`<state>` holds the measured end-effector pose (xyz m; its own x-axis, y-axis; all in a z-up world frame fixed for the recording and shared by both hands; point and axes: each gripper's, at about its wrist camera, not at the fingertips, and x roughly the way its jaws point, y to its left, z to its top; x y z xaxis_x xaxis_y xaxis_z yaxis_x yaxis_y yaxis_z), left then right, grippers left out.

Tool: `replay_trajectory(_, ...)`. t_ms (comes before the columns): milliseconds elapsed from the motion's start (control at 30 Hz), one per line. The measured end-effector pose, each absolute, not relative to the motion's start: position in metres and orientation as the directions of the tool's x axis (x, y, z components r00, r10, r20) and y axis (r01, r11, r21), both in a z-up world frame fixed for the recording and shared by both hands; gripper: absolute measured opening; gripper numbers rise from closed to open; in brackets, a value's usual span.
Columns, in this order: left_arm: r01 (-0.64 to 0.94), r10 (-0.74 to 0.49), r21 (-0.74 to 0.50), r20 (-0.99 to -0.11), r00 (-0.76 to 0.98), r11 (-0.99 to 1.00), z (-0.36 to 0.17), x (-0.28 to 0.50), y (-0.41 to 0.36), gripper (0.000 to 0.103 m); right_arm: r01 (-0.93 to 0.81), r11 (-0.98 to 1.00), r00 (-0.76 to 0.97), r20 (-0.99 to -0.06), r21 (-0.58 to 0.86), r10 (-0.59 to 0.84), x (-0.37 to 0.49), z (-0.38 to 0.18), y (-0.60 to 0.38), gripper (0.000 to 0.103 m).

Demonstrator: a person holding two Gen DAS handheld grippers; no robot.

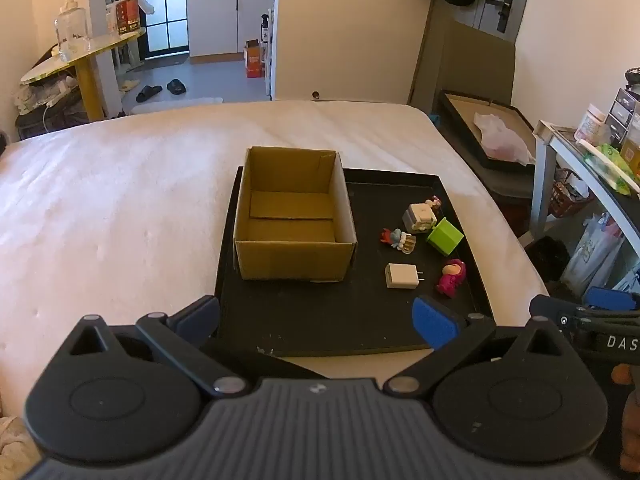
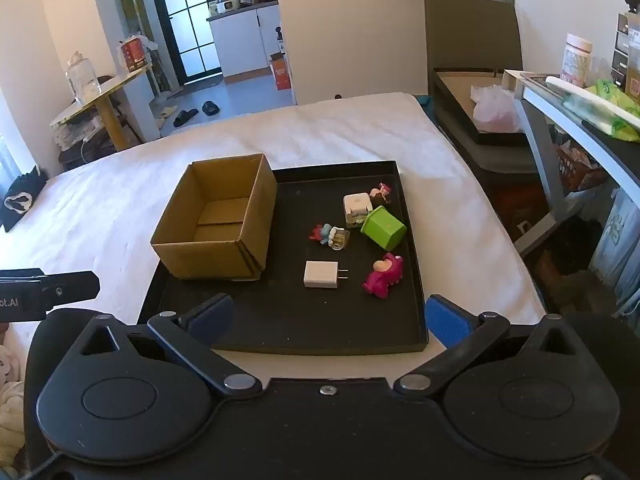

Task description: Organize rigid objects

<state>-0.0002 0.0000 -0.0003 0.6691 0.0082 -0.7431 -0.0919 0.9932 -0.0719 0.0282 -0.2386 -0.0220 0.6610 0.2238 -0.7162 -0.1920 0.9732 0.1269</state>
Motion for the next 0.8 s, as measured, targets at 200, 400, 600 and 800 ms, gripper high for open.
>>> replay_trajectory(200, -0.099, 0.037, -0.040, -0.740, 0.672, 0.994, -0.004, -0.001, -0.005, 0.102, -0.194, 0.974, 0.663, -0.717, 0.115, 0.216, 0.028, -0.020, -0.236, 0.103)
replay_trajectory(400, -0.090, 0.011, -0.070, -0.728, 0.685, 0.994, 0.004, -0.006, -0.001, 0.102, -0.180, 0.978, 0.657, -0.727, 0.108, 0.201, 0.030, -0.015, -0.237, 0.103)
replay_trajectory(600, -0.091, 0.008, -0.074, -0.728, 0.685, 0.993, 0.006, -0.008, 0.002, 0.102, -0.180, 0.978, 0.663, -0.722, 0.103, 0.198, 0.027, -0.015, -0.234, 0.103)
replay_trajectory(800, -0.089, 0.008, -0.073, -0.728, 0.685, 0.993, 0.010, -0.008, 0.001, 0.102, -0.177, 0.979, 0.666, -0.720, 0.102, 0.196, 0.028, -0.016, -0.236, 0.103)
